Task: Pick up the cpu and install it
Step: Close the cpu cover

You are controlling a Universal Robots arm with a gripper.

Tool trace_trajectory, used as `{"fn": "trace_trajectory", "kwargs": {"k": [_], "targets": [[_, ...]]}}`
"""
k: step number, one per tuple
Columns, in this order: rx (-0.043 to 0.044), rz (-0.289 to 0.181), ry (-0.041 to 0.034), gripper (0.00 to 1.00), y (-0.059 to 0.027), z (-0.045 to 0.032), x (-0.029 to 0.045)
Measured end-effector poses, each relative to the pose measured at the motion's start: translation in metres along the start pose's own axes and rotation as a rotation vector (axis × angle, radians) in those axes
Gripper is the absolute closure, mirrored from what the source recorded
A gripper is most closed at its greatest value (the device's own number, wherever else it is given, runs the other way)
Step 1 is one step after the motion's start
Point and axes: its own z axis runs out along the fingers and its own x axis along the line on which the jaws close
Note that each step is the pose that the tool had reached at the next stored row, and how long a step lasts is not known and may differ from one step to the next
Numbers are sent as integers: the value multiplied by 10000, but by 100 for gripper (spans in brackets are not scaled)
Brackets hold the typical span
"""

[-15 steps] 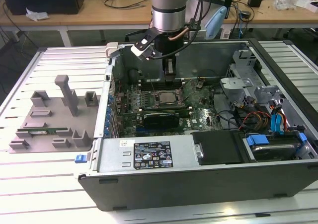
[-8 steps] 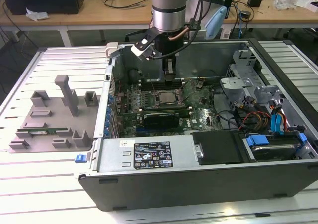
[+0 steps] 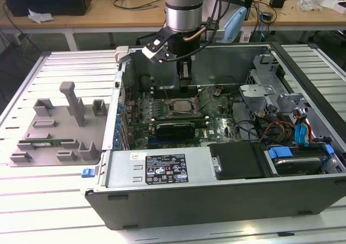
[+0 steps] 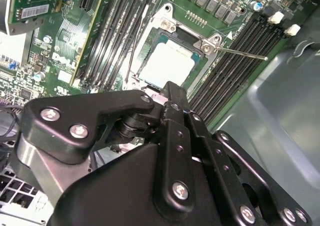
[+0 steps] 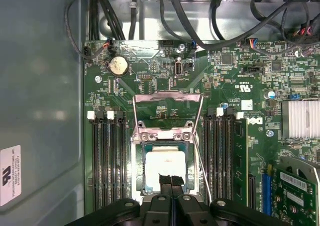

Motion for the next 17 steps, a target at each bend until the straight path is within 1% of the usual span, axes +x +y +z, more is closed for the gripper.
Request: {"fn": "trace_trajectory", "kwargs": {"k": [4, 8, 13, 17], "targets": [[0, 0, 0, 89, 2, -58, 0], [0, 0, 0, 89, 3, -96, -1], [0, 1, 0, 89, 8, -98, -1], [0, 0, 0, 89, 45, -97, 0]]}}
